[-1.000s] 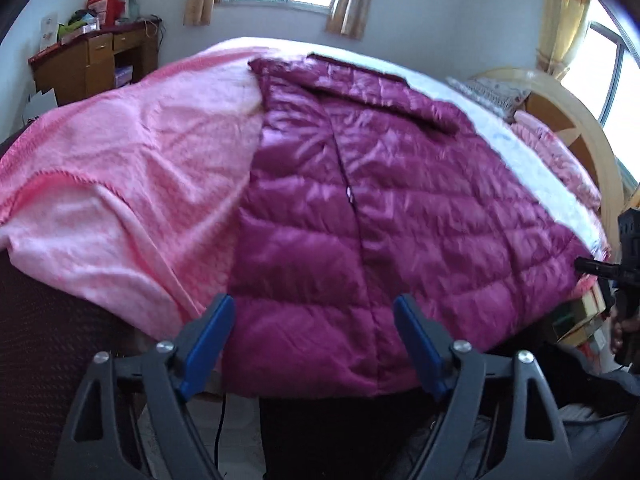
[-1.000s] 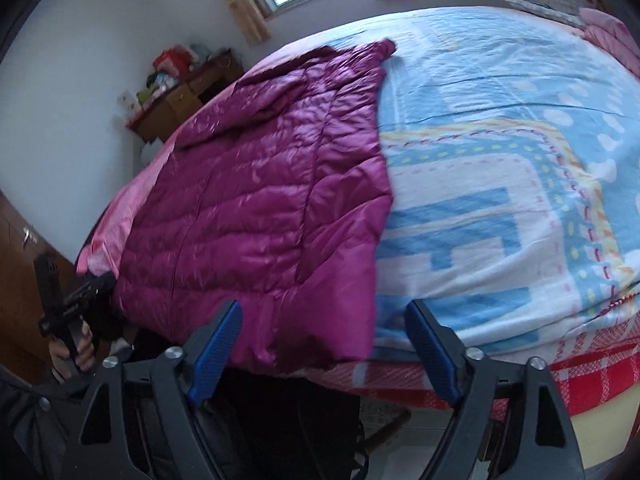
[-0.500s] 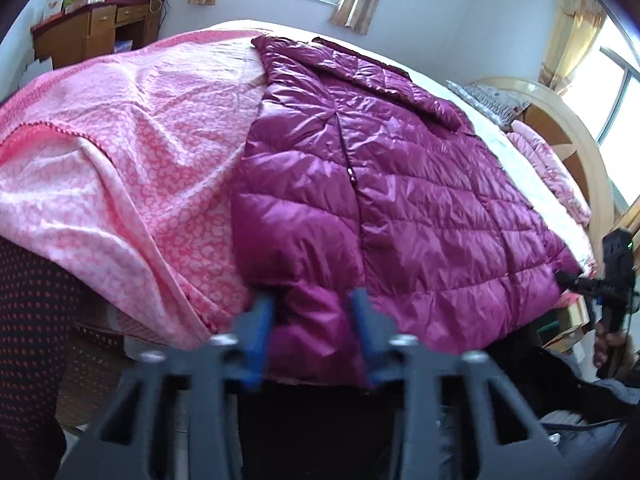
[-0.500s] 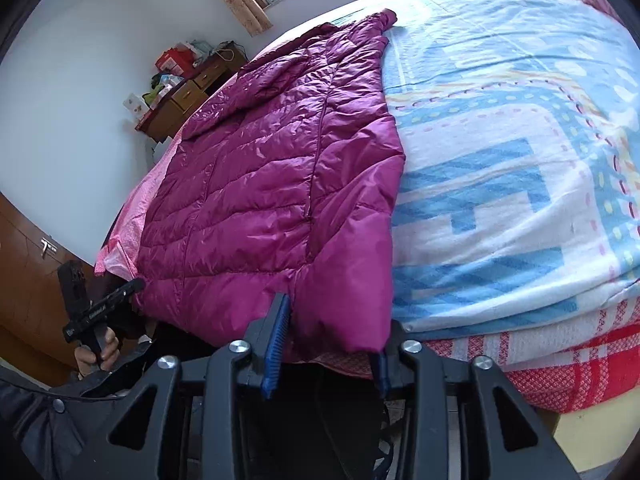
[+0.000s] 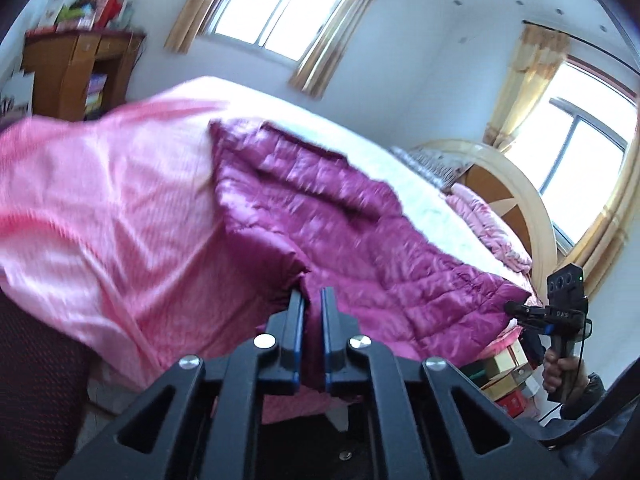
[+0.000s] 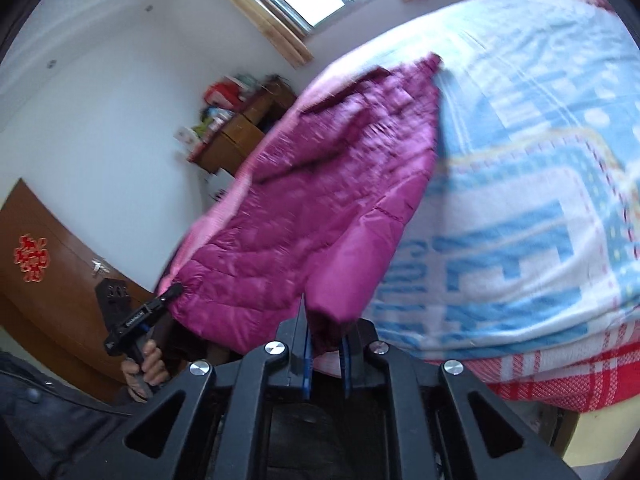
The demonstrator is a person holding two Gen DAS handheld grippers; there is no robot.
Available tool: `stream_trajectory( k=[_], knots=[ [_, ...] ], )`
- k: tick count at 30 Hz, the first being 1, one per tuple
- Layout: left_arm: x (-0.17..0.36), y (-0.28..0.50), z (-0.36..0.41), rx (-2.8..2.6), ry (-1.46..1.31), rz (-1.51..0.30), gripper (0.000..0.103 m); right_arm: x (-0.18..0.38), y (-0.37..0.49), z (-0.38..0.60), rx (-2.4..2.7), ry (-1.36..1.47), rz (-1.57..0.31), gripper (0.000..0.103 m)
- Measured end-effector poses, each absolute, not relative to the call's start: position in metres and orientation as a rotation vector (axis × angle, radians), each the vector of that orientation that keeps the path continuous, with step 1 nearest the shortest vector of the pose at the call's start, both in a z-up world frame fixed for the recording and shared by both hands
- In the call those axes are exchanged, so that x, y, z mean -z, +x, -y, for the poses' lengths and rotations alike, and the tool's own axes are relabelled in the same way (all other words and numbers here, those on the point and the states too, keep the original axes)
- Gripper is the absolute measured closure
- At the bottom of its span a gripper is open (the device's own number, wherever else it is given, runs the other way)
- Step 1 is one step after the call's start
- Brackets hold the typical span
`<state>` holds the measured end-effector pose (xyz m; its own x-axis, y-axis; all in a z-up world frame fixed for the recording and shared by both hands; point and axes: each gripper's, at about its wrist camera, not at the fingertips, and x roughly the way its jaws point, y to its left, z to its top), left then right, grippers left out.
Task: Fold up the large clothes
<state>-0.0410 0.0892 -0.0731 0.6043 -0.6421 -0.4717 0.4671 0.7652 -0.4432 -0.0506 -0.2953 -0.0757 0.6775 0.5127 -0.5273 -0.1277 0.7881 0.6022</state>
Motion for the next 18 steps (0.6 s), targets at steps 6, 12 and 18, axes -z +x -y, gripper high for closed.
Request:
stream_trajectory(
  k=[6, 12, 18],
  knots=[
    [0.045, -0.046, -0.081, 0.677, -0.246, -0.571, 0.097, 0.054, -0.055, 0.291, -0.401, 0.522, -0.7, 0.095],
    [0.028, -0.052, -0.074, 0.699, -0.203, -0.505, 0.099, 0.046, -0.055, 0.296, -0.434, 0.542, -0.662, 0.096],
    [0.047, -0.033, -0.076, 0.582, -0.145, -0.591, 0.096, 0.067, -0.046, 0.297, -0.349, 0.495, -0.744, 0.095]
  ],
)
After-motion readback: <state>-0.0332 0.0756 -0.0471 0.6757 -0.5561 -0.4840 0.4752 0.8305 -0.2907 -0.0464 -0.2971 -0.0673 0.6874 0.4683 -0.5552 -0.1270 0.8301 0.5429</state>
